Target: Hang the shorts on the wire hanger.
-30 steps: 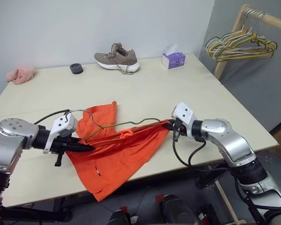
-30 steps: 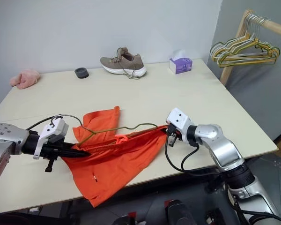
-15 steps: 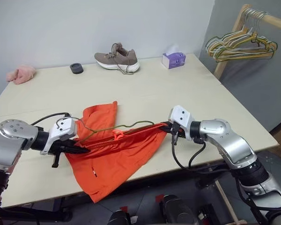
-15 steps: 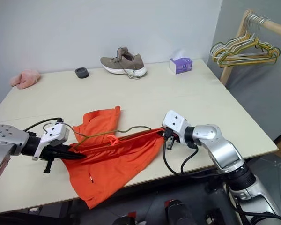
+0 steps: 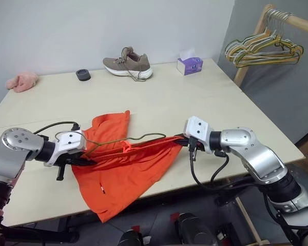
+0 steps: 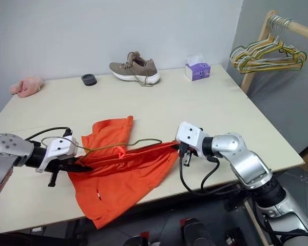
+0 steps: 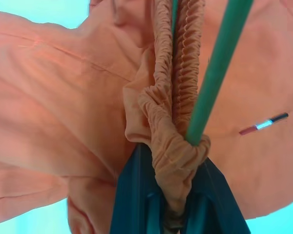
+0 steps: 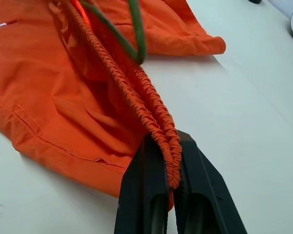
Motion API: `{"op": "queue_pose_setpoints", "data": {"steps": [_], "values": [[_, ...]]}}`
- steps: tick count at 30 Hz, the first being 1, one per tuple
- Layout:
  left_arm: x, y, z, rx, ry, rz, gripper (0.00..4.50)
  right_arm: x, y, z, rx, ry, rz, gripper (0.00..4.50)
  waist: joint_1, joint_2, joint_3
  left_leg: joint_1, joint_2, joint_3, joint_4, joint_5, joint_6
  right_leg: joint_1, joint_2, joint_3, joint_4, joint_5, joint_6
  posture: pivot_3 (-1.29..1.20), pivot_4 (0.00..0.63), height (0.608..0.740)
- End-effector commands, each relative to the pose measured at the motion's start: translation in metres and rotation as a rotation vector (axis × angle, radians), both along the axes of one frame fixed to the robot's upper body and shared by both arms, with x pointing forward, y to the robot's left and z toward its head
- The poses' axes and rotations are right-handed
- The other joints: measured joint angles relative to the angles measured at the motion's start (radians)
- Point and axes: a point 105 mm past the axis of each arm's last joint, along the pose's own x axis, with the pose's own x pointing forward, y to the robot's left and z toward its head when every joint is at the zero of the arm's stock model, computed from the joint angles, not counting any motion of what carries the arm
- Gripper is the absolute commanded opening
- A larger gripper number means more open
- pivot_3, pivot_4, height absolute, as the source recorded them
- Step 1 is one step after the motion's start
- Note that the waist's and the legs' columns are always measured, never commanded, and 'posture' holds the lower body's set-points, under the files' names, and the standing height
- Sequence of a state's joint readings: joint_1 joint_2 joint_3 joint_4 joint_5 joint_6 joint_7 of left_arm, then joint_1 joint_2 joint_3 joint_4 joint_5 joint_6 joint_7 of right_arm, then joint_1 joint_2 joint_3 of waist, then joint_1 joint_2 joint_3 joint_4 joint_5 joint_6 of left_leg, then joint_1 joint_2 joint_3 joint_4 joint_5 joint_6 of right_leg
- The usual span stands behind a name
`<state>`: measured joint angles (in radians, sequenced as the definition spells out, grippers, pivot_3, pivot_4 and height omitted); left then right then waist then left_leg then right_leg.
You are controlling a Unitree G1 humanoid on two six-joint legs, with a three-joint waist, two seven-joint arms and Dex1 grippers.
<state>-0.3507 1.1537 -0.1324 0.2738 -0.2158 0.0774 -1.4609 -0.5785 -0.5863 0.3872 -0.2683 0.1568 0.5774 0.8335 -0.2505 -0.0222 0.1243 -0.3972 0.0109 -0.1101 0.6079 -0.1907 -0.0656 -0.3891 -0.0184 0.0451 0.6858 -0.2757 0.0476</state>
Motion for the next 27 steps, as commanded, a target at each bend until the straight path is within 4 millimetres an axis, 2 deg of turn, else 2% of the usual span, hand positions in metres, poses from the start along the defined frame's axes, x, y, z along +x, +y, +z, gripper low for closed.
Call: {"op": "queue_pose_setpoints", "data": {"steps": [1, 10, 17, 25, 27], "values": [[-0.01, 0.035, -0.002, 0.173, 0.059, 0.069, 0.0, 0.024, -0.03, 0.013, -0.039, -0.072, -0.154, 0.0, 0.001, 0.0, 0.0, 0.0, 0.0, 0.0, 0.0, 0.0, 0.0, 0.0, 0.0, 0.0, 0.0, 0.0, 0.0, -0.21, 0.05, 0.74], [-0.004, 0.049, -0.006, 0.248, 0.042, 0.113, 0.0, 0.018, -0.022, 0.014, -0.051, -0.08, -0.107, 0.0, 0.001, 0.0, 0.0, 0.0, 0.0, 0.0, 0.0, 0.0, 0.0, 0.0, 0.0, 0.0, 0.0, 0.0, 0.0, -0.21, 0.053, 0.74], [0.0, 0.061, -0.008, 0.343, 0.027, 0.126, 0.0, 0.012, -0.009, 0.026, -0.055, -0.146, -0.066, 0.0, 0.001, 0.0, 0.0, 0.0, 0.0, 0.0, 0.0, 0.0, 0.0, 0.0, 0.0, 0.0, 0.0, 0.0, 0.0, -0.21, 0.057, 0.74], [0.007, 0.063, -0.012, 0.431, -0.005, 0.092, 0.0, 0.007, 0.018, 0.029, -0.134, -0.28, 0.015, 0.0, 0.0, 0.0, 0.0, 0.0, 0.0, 0.0, 0.0, 0.0, 0.0, 0.0, 0.0, 0.0, 0.0, 0.0, 0.0, -0.22, 0.057, 0.74], [0.012, 0.06, -0.01, 0.45, -0.033, 0.072, 0.0, 0.008, 0.023, 0.021, -0.174, -0.299, 0.031, 0.0, 0.0, 0.001, 0.0, 0.0, 0.0, 0.0, 0.0, 0.0, 0.0, 0.0, 0.0, 0.0, 0.0, 0.0, 0.0, -0.22, 0.056, 0.74]]}}
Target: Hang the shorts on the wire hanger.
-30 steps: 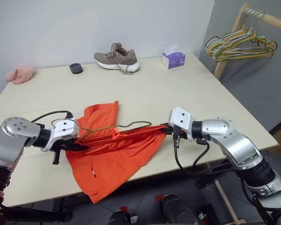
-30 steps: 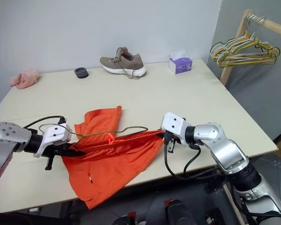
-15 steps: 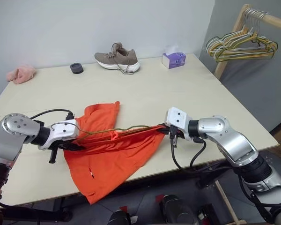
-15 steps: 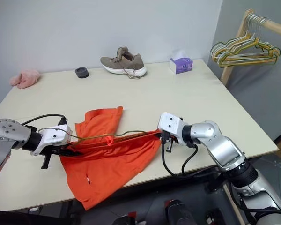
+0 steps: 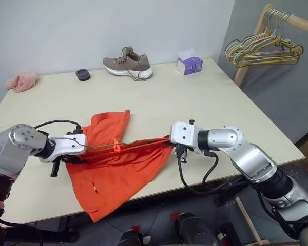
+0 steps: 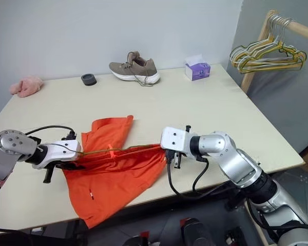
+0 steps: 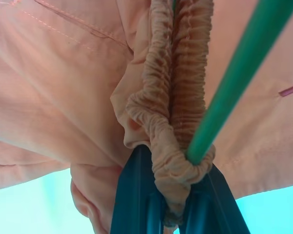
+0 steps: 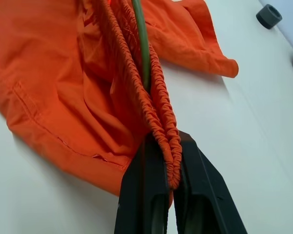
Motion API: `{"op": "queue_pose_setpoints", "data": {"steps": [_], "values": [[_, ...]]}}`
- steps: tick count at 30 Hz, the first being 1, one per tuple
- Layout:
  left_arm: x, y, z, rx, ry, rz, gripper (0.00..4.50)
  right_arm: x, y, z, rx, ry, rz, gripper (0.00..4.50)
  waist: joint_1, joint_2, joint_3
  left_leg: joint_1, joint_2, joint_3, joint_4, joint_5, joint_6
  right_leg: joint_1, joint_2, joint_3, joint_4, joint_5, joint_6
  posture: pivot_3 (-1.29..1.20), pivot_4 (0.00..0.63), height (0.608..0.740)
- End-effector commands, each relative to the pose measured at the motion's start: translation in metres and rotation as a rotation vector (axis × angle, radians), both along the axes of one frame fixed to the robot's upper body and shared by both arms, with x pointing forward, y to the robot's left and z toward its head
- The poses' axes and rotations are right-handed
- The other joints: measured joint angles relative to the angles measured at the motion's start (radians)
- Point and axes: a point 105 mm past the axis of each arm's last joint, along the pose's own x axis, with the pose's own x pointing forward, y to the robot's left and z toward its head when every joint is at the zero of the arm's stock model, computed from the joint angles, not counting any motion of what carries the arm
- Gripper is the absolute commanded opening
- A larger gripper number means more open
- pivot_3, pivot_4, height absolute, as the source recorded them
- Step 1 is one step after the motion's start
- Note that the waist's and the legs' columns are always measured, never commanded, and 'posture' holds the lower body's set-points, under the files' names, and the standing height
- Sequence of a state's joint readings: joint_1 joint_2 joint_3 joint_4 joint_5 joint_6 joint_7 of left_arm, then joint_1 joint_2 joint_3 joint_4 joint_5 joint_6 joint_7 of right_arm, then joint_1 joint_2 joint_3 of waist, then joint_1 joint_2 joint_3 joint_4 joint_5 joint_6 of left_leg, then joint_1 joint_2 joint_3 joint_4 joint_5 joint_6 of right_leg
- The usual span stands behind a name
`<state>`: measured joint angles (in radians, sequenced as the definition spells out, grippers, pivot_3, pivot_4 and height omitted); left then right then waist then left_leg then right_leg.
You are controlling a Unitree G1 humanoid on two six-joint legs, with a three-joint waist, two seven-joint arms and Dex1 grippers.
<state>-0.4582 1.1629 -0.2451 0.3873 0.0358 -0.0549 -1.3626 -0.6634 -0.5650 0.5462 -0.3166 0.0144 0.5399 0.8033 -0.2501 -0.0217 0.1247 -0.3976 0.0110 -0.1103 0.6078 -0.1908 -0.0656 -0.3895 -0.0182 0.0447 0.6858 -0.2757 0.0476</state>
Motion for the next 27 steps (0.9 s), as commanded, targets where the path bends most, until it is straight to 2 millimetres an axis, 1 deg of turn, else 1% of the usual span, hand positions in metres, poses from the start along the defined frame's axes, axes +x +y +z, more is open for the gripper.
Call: {"op": "queue_pose_setpoints", "data": {"steps": [1, 3, 5, 7, 10, 13, 15, 17, 20, 27], "values": [[-0.003, 0.035, 0.0, 0.163, 0.015, 0.083, 0.0, 0.018, -0.009, 0.011, -0.05, -0.138, -0.075, 0.0, 0.0, 0.0, 0.0, 0.0, 0.0, 0.0, 0.0, 0.0, 0.0, 0.0, 0.0, 0.0, 0.0, 0.0, 0.0, -0.22, 0.055, 0.74], [0.0, 0.038, 0.003, 0.194, -0.005, 0.077, 0.0, 0.019, -0.008, 0.007, -0.062, -0.144, -0.073, 0.0, 0.0, 0.0, 0.0, 0.0, 0.0, 0.0, 0.0, 0.0, 0.0, 0.0, 0.0, 0.0, 0.0, 0.0, 0.0, -0.22, 0.052, 0.74], [0.001, 0.042, 0.004, 0.225, -0.017, 0.074, 0.0, 0.018, -0.002, 0.015, -0.015, -0.156, -0.071, 0.0, -0.001, 0.0, 0.0, 0.0, 0.0, 0.0, 0.0, 0.0, 0.0, 0.0, 0.0, 0.0, 0.0, 0.0, 0.0, -0.22, 0.051, 0.74], [0.004, 0.04, 0.005, 0.222, -0.038, 0.07, 0.0, 0.015, 0.004, 0.017, -0.023, -0.171, -0.048, 0.0, -0.003, 0.0, 0.0, 0.0, 0.0, 0.0, 0.0, 0.0, 0.0, 0.0, 0.0, 0.0, 0.0, 0.0, 0.0, -0.22, 0.048, 0.74], [0.012, 0.026, 0.007, 0.176, -0.076, 0.053, 0.0, 0.013, 0.011, 0.006, -0.07, -0.176, -0.016, 0.0, -0.002, 0.0, 0.0, 0.0, 0.0, 0.0, 0.0, 0.0, 0.0, 0.0, 0.0, 0.0, 0.0, 0.0, 0.0, -0.22, 0.04, 0.74], [0.017, 0.007, 0.009, 0.135, -0.106, 0.016, 0.0, 0.008, 0.023, 0.008, -0.055, -0.173, 0.019, 0.0, -0.002, -0.001, -0.001, 0.0, 0.0, 0.0, 0.0, 0.0, 0.0, 0.0, 0.0, 0.0, 0.0, 0.0, 0.0, -0.22, 0.035, 0.74], [0.018, 0.001, 0.011, 0.127, -0.118, 0.003, 0.0, 0.008, 0.026, 0.009, -0.053, -0.177, 0.023, 0.0, -0.002, -0.001, -0.001, 0.0, 0.0, -0.001, 0.0, 0.0, 0.0, 0.0, 0.0, 0.0, 0.001, 0.0, 0.0, -0.22, 0.034, 0.74], [0.021, -0.006, 0.014, 0.124, -0.139, -0.014, 0.0, 0.008, 0.028, 0.007, -0.073, -0.192, 0.042, 0.0, -0.002, -0.001, -0.001, 0.0, 0.0, 0.0, 0.001, 0.0, 0.0, 0.0, 0.0, 0.0, 0.001, 0.0, 0.0, -0.22, 0.029, 0.74], [0.026, -0.024, 0.02, 0.104, -0.187, -0.049, 0.0, 0.002, 0.037, 0.003, -0.089, -0.199, 0.094, 0.0, -0.001, -0.002, -0.001, 0.0, 0.0, -0.001, 0.001, 0.0, 0.0, 0.0, 0.0, 0.0, 0.001, 0.0, 0.001, -0.22, 0.027, 0.74], [0.03, -0.042, 0.02, 0.082, -0.23, -0.066, 0.0, -0.008, 0.051, 0.002, -0.061, -0.152, 0.14, 0.0, -0.002, -0.003, -0.002, 0.0, 0.0, -0.001, 0.001, 0.0, 0.0, 0.0, 0.0, 0.0, 0.001, 0.0, 0.001, -0.22, 0.024, 0.74]]}}
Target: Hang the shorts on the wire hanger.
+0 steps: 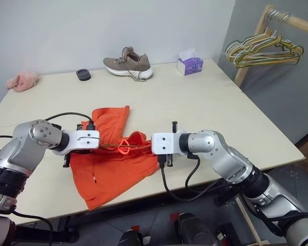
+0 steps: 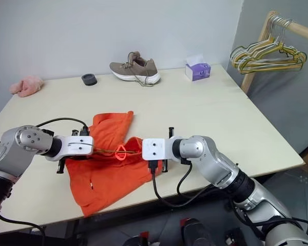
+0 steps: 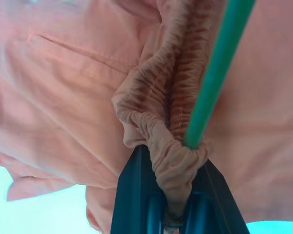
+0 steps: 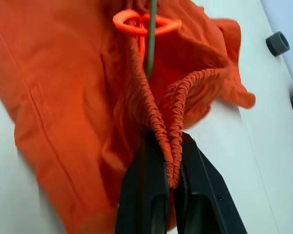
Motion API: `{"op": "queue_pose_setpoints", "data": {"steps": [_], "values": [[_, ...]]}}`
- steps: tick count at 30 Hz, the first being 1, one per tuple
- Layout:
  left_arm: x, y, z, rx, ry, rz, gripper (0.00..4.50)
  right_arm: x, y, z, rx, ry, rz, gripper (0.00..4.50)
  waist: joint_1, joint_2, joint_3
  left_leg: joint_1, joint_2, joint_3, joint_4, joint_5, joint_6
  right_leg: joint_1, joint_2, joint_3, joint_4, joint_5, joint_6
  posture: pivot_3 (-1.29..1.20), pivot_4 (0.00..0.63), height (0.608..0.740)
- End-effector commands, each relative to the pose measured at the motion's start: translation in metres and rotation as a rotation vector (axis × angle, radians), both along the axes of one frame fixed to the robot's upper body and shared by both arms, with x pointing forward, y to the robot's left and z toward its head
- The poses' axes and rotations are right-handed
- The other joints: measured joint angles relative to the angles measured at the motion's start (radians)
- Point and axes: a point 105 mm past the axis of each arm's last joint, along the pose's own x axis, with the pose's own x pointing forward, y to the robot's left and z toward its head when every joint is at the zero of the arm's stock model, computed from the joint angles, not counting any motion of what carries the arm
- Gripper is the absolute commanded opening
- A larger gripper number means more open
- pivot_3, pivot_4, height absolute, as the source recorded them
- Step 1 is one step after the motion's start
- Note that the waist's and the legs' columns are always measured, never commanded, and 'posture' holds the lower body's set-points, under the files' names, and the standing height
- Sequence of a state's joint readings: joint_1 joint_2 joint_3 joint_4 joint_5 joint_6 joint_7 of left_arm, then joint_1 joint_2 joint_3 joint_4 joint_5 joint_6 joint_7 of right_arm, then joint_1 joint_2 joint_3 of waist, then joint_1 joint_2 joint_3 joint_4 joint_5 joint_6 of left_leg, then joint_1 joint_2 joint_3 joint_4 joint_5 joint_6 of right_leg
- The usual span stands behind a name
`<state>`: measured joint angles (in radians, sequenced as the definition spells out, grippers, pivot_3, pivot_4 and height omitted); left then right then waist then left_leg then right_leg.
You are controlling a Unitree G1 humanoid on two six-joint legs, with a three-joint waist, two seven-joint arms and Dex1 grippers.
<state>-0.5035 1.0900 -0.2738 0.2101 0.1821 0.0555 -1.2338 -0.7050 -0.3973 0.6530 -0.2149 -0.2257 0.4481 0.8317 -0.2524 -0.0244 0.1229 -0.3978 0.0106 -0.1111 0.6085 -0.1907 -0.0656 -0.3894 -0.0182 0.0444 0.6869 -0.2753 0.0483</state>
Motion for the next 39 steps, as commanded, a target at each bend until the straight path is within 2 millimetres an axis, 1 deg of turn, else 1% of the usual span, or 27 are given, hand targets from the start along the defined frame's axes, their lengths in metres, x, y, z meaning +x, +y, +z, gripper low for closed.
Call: {"op": "queue_pose_setpoints", "data": {"steps": [1, 3, 6, 8, 12, 18, 21, 24, 26, 30, 35, 38, 39], "values": [[0.005, -0.01, 0.012, -0.022, -0.066, -0.013, 0.0, -0.006, 0.01, 0.014, 0.026, -0.023, 0.047, 0.0, 0.0, -0.001, 0.0, 0.0, 0.0, 0.0, 0.0, 0.0, 0.0, 0.0, 0.0, 0.0, 0.0, 0.0, 0.0, -0.22, 0.024, 0.74], [0.005, -0.011, 0.011, -0.022, -0.068, -0.012, 0.0, -0.006, 0.01, 0.013, 0.025, -0.011, 0.046, 0.0, -0.001, -0.001, 0.0, 0.0, 0.0, 0.0, 0.0, 0.0, 0.0, 0.0, 0.0, 0.0, 0.001, 0.0, 0.0, -0.22, 0.022, 0.74], [0.004, -0.013, 0.009, -0.036, -0.07, -0.007, 0.0, -0.003, 0.004, 0.01, 0.022, 0.035, 0.029, 0.87, -0.001, -0.001, -0.001, 0.001, 0.0, 0.0, 0.0, 0.0, 0.0, 0.0, 0.0, 0.0, 0.001, 0.0, 0.0, -0.22, 0.02, 0.74], [0.003, -0.013, 0.009, -0.044, -0.071, -0.002, 0.0, -0.002, 0.0, 0.012, 0.046, 0.074, 0.012, 1.48, -0.001, -0.001, -0.001, 0.0, 0.0, 0.0, 0.0, 0.0, 0.0, 0.0, 0.0, 0.0, 0.001, 0.0, 0.0, -0.22, 0.021, 0.74], [0.0, -0.01, 0.006, -0.042, -0.066, 0.007, 0.0, -0.004, -0.013, 0.01, 0.057, 0.161, -0.029, 2.87, -0.001, -0.003, -0.002, 0.0, 0.0, -0.001, 0.001, 0.0, 0.0, 0.0, 0.0, 0.0, 0.002, 0.0, 0.0, -0.22, 0.025, 0.74], [-0.003, -0.01, 0.003, -0.05, -0.06, 0.016, 0.0, -0.014, -0.044, -0.002, 0.023, 0.289, -0.086, 2.87, 0.001, -0.003, -0.003, 0.0, 0.0, -0.001, 0.001, 0.0, 0.0, 0.0, 0.0, 0.0, 0.001, 0.0, 0.0, -0.22, 0.03, 0.74], [-0.006, -0.011, 0.001, -0.063, -0.049, 0.018, 0.0, -0.009, -0.05, -0.007, 0.031, 0.303, -0.143, 2.87, -0.002, -0.003, -0.003, 0.001, 0.0, -0.001, 0.001, 0.0, 0.0, 0.0, 0.0, 0.0, 0.002, 0.0, 0.0, -0.22, 0.032, 0.74], [-0.008, -0.013, -0.001, -0.065, -0.041, 0.012, 0.0, 0.001, -0.045, -0.013, 0.031, 0.291, -0.171, 2.87, -0.009, -0.004, -0.003, 0.002, 0.0, 0.0, 0.001, 0.0, 0.0, 0.0, 0.0, 0.0, 0.003, 0.0, 0.0, -0.23, 0.033, 0.74], [-0.008, -0.014, -0.002, -0.067, -0.039, 0.01, 0.0, 0.003, -0.04, -0.016, 0.024, 0.291, -0.163, 2.87, -0.01, -0.004, -0.003, 0.002, 0.0, 0.0, 0.001, 0.0, 0.0, 0.0, 0.0, 0.0, 0.004, 0.0, 0.0, -0.22, 0.032, 0.74], [-0.008, -0.016, -0.001, -0.071, -0.037, 0.006, 0.0, -0.001, -0.026, -0.022, 0.011, 0.343, -0.11, 2.87, -0.011, -0.004, -0.003, 0.002, 0.0, 0.0, 0.001, 0.0, 0.0, 0.0, 0.0, 0.0, 0.003, 0.0, 0.0, -0.22, 0.032, 0.74], [-0.009, -0.021, 0.0, -0.093, -0.034, 0.005, 0.0, 0.008, -0.009, -0.033, -0.036, 0.353, -0.076, 2.87, -0.019, -0.004, -0.003, 0.002, 0.0, 0.0, 0.001, 0.0, 0.0, 0.0, 0.0, 0.0, 0.003, 0.0, 0.0, -0.22, 0.028, 0.74], [-0.011, -0.025, 0.0, -0.12, -0.024, 0.002, 0.0, 0.01, -0.005, -0.036, -0.053, 0.354, -0.056, 2.35, -0.019, -0.004, -0.003, 0.002, 0.0, 0.0, 0.001, 0.0, 0.0, 0.001, 0.0, 0.0, 0.003, 0.0, 0.0, -0.22, 0.028, 0.74], [-0.011, -0.026, 0.001, -0.126, -0.023, 0.003, 0.0, 0.01, -0.005, -0.036, -0.057, 0.356, -0.049, 2.03, -0.019, -0.004, -0.003, 0.002, 0.0, -0.001, 0.001, 0.0, 0.0, 0.001, 0.0, 0.0, 0.003, 0.0, 0.0, -0.22, 0.028, 0.74]]}}
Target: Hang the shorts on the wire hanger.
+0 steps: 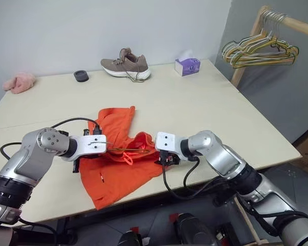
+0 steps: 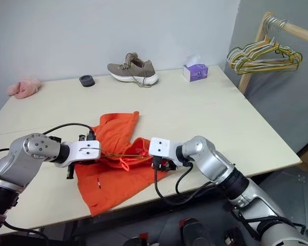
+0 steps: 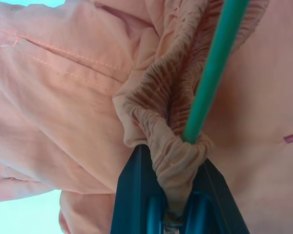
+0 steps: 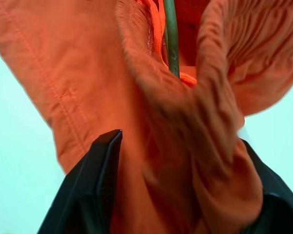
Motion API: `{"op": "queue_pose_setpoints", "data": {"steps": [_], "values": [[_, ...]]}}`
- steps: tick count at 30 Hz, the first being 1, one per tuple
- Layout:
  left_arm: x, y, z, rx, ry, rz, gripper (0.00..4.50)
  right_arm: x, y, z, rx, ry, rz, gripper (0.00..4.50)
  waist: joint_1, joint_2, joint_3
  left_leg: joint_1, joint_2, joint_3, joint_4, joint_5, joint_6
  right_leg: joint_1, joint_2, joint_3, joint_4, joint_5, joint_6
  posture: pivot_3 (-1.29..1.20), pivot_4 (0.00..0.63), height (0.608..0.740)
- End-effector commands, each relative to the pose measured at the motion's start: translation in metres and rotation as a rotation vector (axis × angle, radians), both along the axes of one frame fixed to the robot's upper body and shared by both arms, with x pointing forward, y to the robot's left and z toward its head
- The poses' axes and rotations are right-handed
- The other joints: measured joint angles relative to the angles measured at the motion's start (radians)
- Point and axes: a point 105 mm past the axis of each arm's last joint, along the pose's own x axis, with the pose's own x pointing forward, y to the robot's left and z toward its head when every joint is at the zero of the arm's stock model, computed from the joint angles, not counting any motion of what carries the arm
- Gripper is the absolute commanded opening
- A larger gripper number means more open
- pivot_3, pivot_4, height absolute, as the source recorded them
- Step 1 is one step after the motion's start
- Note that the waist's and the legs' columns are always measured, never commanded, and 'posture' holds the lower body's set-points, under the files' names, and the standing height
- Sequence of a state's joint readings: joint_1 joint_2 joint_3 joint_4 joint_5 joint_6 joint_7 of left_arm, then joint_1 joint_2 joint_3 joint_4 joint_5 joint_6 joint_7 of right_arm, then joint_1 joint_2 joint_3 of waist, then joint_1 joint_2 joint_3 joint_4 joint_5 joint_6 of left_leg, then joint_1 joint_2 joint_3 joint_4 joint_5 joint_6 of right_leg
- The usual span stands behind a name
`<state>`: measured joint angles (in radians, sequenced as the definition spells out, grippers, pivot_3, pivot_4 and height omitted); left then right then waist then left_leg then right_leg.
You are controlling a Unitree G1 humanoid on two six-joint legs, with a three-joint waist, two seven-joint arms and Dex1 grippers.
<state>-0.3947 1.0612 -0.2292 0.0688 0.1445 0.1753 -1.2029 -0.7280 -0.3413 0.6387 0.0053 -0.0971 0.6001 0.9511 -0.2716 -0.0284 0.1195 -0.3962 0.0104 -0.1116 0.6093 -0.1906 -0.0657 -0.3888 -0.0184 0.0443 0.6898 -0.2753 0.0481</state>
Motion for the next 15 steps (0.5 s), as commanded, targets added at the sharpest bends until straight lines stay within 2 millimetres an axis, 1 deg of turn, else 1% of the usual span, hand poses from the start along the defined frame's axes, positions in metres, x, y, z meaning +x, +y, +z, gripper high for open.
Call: {"op": "queue_pose_setpoints", "data": {"steps": [1, 2, 5, 6, 8, 10, 12, 13, 15], "values": [[0.001, -0.01, 0.013, -0.053, -0.039, -0.022, 0.0, 0.0, 0.007, 0.009, 0.004, -0.029, 0.056, 1.64, 0.0, 0.0, 0.0, 0.0, 0.0, 0.0, 0.0, 0.0, 0.0, 0.0, 0.0, 0.0, 0.0, 0.0, 0.0, -0.22, 0.028, 0.74], [0.001, -0.011, 0.013, -0.057, -0.038, -0.022, 0.0, 0.0, 0.007, 0.008, 0.002, -0.029, 0.06, 1.34, 0.0, 0.0, 0.0, 0.0, 0.0, 0.0, 0.0, 0.0, 0.0, 0.0, 0.0, 0.0, 0.0, 0.0, 0.0, -0.22, 0.029, 0.74], [-0.002, -0.015, 0.013, -0.092, -0.024, -0.026, 0.0, 0.0, 0.007, 0.011, 0.007, -0.031, 0.073, 0.27, 0.0, 0.0, 0.0, 0.0, 0.0, 0.0, 0.0, 0.0, 0.0, 0.0, 0.0, 0.0, 0.0, 0.0, 0.0, -0.21, 0.03, 0.74], [-0.003, -0.017, 0.013, -0.109, -0.021, -0.026, 0.0, 0.0, 0.006, 0.013, 0.011, -0.033, 0.075, 0.03, 0.0, 0.0, 0.0, 0.0, 0.0, 0.0, 0.0, 0.0, 0.0, 0.0, 0.0, 0.0, 0.0, 0.0, 0.0, -0.21, 0.03, 0.74], [-0.003, -0.021, 0.014, -0.142, -0.023, -0.035, 0.0, 0.0, 0.005, 0.016, 0.016, -0.037, 0.077, 0.03, 0.0, 0.0, 0.0, 0.0, 0.0, 0.0, 0.0, 0.0, 0.0, 0.0, 0.0, 0.0, 0.0, 0.0, 0.0, -0.21, 0.031, 0.74], [-0.005, -0.028, 0.017, -0.23, -0.014, -0.048, 0.0, 0.0, 0.002, 0.021, 0.028, -0.033, 0.079, 0.03, 0.0, 0.0, 0.0, 0.0, 0.0, 0.0, 0.0, 0.0, 0.0, 0.0, 0.0, 0.0, 0.0, 0.0, 0.0, -0.21, 0.031, 0.74], [-0.004, -0.032, 0.022, -0.303, -0.031, -0.041, 0.69, -0.001, -0.001, 0.025, 0.037, -0.028, 0.083, 0.0, 0.004, 0.0, 0.0, 0.0, 0.0, 0.0, 0.0, 0.0, 0.0, 0.0, 0.0, 0.0, 0.0, 0.0, 0.0, -0.21, 0.032, 0.74], [-0.005, -0.035, 0.024, -0.338, -0.024, -0.043, 0.93, -0.002, -0.002, 0.027, 0.042, -0.025, 0.083, 0.0, 0.005, 0.0, 0.0, 0.0, 0.0, 0.0, 0.0, 0.0, 0.0, 0.0, 0.0, 0.0, 0.0, 0.0, 0.0, -0.2, 0.032, 0.74], [-0.006, -0.038, 0.028, -0.418, -0.013, -0.021, 1.56, -0.002, -0.007, 0.031, 0.047, -0.027, 0.083, 0.0, 0.005, 0.0, 0.0, 0.0, 0.0, 0.0, 0.0, 0.0, 0.0, 0.0, 0.0, 0.0, 0.0, 0.0, 0.0, -0.2, 0.031, 0.74]]}}
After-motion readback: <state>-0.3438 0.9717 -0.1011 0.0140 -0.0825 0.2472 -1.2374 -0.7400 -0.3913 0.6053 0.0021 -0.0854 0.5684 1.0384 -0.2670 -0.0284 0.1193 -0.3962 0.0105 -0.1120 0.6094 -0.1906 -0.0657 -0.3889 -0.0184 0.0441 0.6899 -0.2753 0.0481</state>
